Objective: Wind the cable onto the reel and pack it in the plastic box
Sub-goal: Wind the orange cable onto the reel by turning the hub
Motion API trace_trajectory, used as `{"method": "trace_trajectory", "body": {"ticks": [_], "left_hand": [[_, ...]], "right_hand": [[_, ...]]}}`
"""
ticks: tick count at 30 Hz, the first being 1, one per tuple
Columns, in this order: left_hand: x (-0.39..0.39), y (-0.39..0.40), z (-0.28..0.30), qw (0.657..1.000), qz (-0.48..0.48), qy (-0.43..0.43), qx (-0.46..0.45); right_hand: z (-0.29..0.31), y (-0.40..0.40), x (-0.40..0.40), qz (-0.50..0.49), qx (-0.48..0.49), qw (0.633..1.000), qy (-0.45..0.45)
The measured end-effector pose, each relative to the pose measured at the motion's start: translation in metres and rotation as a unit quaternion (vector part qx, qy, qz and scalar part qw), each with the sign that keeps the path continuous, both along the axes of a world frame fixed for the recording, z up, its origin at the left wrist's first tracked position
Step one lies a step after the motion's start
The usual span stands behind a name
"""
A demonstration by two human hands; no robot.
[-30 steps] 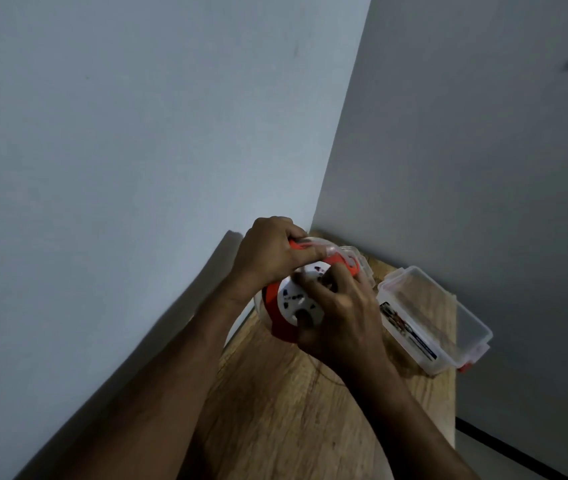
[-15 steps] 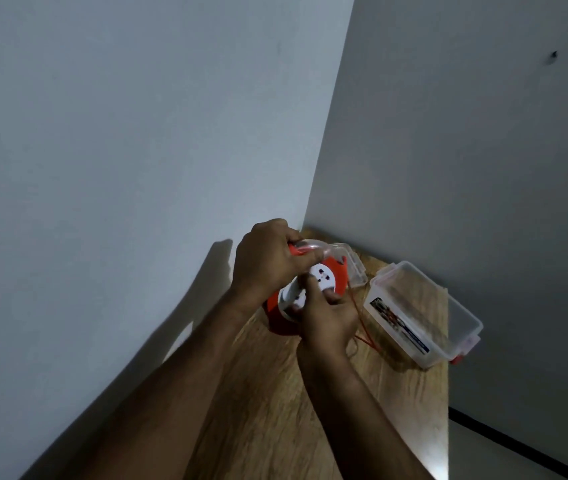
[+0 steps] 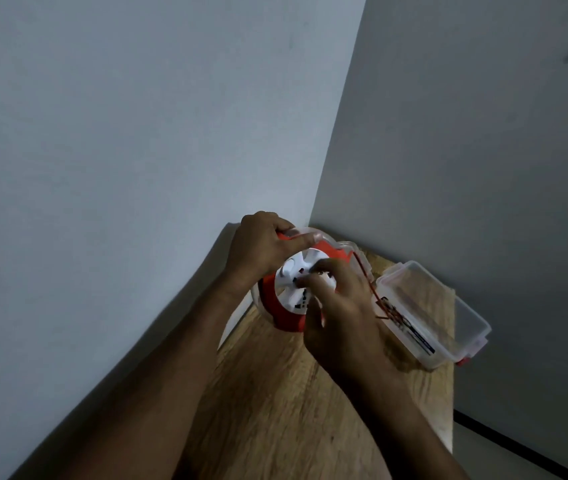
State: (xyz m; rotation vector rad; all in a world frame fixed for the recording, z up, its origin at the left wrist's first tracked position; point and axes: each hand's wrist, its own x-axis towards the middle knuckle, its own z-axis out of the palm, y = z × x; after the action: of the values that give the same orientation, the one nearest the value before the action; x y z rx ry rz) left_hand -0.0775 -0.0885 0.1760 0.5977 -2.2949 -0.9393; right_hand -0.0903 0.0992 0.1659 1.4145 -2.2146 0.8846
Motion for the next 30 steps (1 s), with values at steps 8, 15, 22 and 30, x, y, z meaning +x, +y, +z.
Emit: {"method": "trace_trajectory", "body": {"ticks": [8, 15, 22, 30], "left_hand": [[0.005, -0.002, 0.006, 0.994, -0.073, -0.040, 0.068], [0.002, -0.003, 0.007, 0.994, -0.084, -0.047, 0.055], [0.002, -0.002, 0.004, 0.996, -0.067, -0.043, 0.044], [-0.003, 0.010, 0.008, 0.999, -0.029, -0.019, 0.032]], "right_hand": [[0.010, 0.000, -0.023, 0.057, 0.265, 0.949, 0.163], [0.016, -0.008, -0.028, 0.059, 0.236, 0.956, 0.164], [0.001, -0.008, -0.027, 0.025, 0.136, 0.986, 0.092], [-0.013, -0.022, -0.003, -0.133, -0.100, 0.957, -0.239]]}}
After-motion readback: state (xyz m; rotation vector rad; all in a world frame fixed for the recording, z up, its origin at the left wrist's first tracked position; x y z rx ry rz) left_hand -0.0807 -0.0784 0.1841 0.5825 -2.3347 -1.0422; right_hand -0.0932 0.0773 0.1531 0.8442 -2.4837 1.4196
